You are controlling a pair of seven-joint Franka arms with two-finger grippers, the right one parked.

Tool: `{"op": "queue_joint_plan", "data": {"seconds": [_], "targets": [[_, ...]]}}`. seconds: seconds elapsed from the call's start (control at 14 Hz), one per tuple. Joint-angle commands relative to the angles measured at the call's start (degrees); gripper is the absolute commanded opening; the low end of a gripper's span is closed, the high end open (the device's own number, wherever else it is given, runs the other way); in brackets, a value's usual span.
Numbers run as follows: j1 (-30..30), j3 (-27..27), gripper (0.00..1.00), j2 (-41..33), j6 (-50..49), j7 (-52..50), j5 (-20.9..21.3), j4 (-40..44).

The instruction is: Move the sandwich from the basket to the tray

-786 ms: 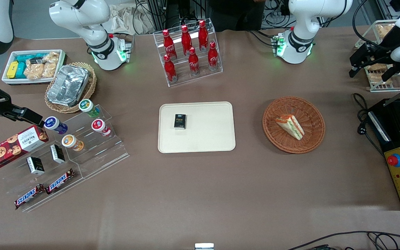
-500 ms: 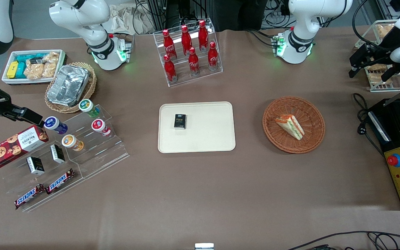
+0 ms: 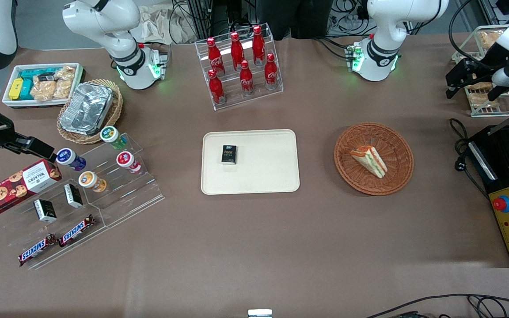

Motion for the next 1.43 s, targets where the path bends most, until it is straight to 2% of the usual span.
{"op": "queue_joint_plan", "data": {"seconds": [0.0, 0.14, 0.36, 0.5, 0.93, 1.07, 1.36], "targets": [[-1.1, -0.3, 1.0, -0.2, -1.3, -7.7, 0.8, -0.3], [-1.2, -1.5, 1.0, -0.2, -1.4, -13.3, 0.5, -0.8], [-1.4, -1.6, 1.0, 0.0, -0.6, -24.3, -2.6, -2.2], [-1.9, -3.0, 1.0, 0.9, -0.5, -32.9, -2.7, -2.5], [-3.7, -5.1, 1.0, 2.9, 2.6, -52.0, -0.9, -5.9], [-5.2, -5.2, 1.0, 2.7, 5.0, -55.4, 2.4, -10.1], [-5.3, -5.2, 1.0, 2.8, 9.3, -58.8, 2.4, -15.2]]}}
